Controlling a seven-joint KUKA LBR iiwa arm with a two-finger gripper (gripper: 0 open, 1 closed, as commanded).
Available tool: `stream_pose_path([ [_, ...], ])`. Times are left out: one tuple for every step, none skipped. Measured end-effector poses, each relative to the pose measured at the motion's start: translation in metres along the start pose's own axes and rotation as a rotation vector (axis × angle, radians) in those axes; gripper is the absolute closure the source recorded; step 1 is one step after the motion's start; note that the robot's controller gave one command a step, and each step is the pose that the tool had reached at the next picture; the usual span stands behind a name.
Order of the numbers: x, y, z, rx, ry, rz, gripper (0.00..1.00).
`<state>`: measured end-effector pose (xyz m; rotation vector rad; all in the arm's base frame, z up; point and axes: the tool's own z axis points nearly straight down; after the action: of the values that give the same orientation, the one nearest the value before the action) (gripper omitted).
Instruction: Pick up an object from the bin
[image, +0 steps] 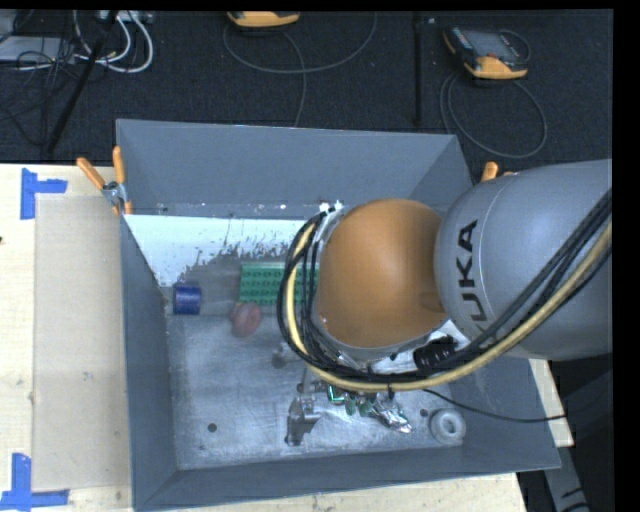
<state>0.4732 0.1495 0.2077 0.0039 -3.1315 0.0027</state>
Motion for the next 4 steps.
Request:
stream_pose_path([
  [-0.006,-0.092,0.135,-0.004,-0.022,-0.046,0.0],
  [-0.022,-0.128,0.134,-0.001,-0.013,-0.07,0.0],
  [-0.012,-0.191,0.136,-0.001,-0.017,-0.137,0.0],
  [-0.052,-0.223,0.132,-0.004,-0.007,-0.724,0.0],
])
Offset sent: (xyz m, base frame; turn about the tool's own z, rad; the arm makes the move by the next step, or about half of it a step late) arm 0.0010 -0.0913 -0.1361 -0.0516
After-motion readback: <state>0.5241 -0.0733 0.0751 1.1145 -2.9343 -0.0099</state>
